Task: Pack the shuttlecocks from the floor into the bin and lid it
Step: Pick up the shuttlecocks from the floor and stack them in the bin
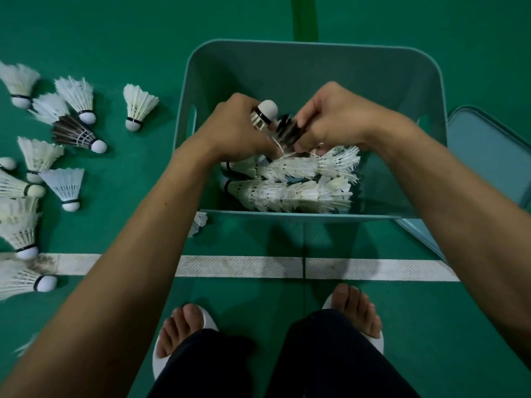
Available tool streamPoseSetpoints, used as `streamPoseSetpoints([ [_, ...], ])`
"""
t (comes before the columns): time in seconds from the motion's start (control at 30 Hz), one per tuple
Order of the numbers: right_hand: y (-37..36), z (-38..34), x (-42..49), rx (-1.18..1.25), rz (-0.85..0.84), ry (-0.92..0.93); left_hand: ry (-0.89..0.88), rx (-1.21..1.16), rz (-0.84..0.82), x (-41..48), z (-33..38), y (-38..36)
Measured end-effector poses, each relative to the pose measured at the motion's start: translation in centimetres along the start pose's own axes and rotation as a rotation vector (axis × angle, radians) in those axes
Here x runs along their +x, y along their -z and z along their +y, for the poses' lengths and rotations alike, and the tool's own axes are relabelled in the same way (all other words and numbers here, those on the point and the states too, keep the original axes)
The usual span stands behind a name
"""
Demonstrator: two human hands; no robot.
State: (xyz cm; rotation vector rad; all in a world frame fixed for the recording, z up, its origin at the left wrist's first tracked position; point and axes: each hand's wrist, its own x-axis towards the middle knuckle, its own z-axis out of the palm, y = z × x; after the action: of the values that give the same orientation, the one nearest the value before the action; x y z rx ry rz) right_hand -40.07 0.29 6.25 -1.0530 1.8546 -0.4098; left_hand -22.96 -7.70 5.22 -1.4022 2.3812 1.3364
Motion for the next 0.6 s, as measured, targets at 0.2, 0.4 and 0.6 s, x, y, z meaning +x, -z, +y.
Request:
streamPoseSetpoints([
  [0.2,0.0,0.3,1.1,0.314,0.321,-0.289,0.136,0.261,0.113,0.1,-0.4,-0.1],
  [0.4,-1.6,-1.8,2.8,0.448,0.438,-0.289,0.195,0.362,0.035,-0.3,-0.3,-0.7],
  [0.6,-3.9,-2.8,4.6,0.574,0.387,-0.335,0.162,0.328,0.039,-0.2,-0.2,-0.9],
])
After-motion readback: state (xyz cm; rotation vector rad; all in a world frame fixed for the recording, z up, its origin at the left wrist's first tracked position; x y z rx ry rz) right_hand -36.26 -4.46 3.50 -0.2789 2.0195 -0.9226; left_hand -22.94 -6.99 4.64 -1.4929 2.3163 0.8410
